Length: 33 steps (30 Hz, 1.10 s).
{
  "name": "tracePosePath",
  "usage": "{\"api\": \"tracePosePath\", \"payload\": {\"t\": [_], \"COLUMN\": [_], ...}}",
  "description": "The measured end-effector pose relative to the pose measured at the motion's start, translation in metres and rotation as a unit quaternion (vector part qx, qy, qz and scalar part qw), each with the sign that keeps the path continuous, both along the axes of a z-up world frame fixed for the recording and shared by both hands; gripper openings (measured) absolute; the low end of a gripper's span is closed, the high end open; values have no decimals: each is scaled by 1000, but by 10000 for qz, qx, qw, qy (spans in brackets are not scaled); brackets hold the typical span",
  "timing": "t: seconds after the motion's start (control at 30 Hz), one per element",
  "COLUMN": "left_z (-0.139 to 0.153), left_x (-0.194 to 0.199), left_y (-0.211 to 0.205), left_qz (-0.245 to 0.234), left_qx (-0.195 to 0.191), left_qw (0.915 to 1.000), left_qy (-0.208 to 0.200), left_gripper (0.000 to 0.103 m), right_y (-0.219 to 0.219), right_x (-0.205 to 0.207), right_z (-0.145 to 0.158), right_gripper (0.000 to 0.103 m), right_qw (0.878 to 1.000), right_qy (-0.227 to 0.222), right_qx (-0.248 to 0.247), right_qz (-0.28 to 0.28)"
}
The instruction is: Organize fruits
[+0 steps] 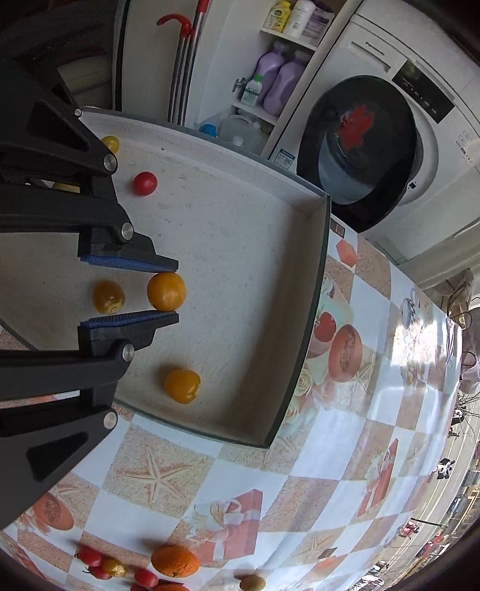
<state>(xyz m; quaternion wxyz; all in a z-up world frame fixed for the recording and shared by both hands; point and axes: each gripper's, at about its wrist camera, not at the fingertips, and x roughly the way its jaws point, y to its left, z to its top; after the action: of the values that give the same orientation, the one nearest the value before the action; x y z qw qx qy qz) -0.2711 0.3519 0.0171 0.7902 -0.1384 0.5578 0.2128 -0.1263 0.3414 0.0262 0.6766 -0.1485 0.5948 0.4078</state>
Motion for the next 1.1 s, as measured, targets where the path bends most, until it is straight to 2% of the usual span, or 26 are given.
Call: {"api": "tracePosePath", "payload": {"t": [0.17, 0.23, 0.27, 0.3, 0.33, 0.37, 0.4, 0.47, 0.57, 0.63, 0.67, 0.73, 0.9, 1.1], "left_z": [0, 0, 1, 1, 4, 5, 5, 4, 8, 14, 18, 26, 45, 73], "left_x": [5, 6, 7, 7, 5, 5, 6, 8, 10, 11, 11, 12, 17, 26], "left_y": [-7, -10, -12, -13, -13, -14, -15, -17, -22, -28, -31, -37, -53, -89], "left_qz": [-186, -249, -267, -284, -285, -321, -382, -455, -598, -717, -763, -817, -965, -1407], "left_qx": [212, 363, 482, 523, 589, 623, 619, 644, 615, 642, 630, 517, 365, 411], "left_qw": [9996, 9989, 9983, 9981, 9978, 9975, 9973, 9965, 9955, 9943, 9939, 9938, 9921, 9862], "left_qy": [65, 130, 173, 166, 85, 64, 120, 264, 391, 463, 486, 542, 710, 764], "left_gripper": [29, 34, 58, 84, 85, 85, 85, 85, 85, 85, 85, 85, 85, 85], "right_y": [8, 13, 14, 15, 15, 14, 10, 4, -9, -25, -34, -53, -116, -204], "right_x": [-1, -2, -1, 0, 1, 3, 3, 7, 13, 16, 16, 17, 14, 7], "right_z": [-12, -12, -12, -11, -9, -4, 3, 19, 42, 56, 64, 78, 98, 92], "right_gripper": [24, 25, 32, 42, 50, 65, 73, 81, 86, 95, 103, 103, 103, 103], "right_qw": [9998, 9996, 9996, 9995, 9995, 9995, 9994, 9985, 9972, 9967, 9964, 9964, 9958, 9888], "right_qy": [-24, -25, 61, 170, 216, 222, 233, 298, 327, 269, 228, 92, -244, -69], "right_qx": [-150, -179, -141, -88, -57, 38, 179, 443, 661, 712, 736, 705, 245, -329], "right_qz": [132, 227, 257, 265, 243, 206, 164, 73, -121, -284, -362, -459, -843, -1456]}}
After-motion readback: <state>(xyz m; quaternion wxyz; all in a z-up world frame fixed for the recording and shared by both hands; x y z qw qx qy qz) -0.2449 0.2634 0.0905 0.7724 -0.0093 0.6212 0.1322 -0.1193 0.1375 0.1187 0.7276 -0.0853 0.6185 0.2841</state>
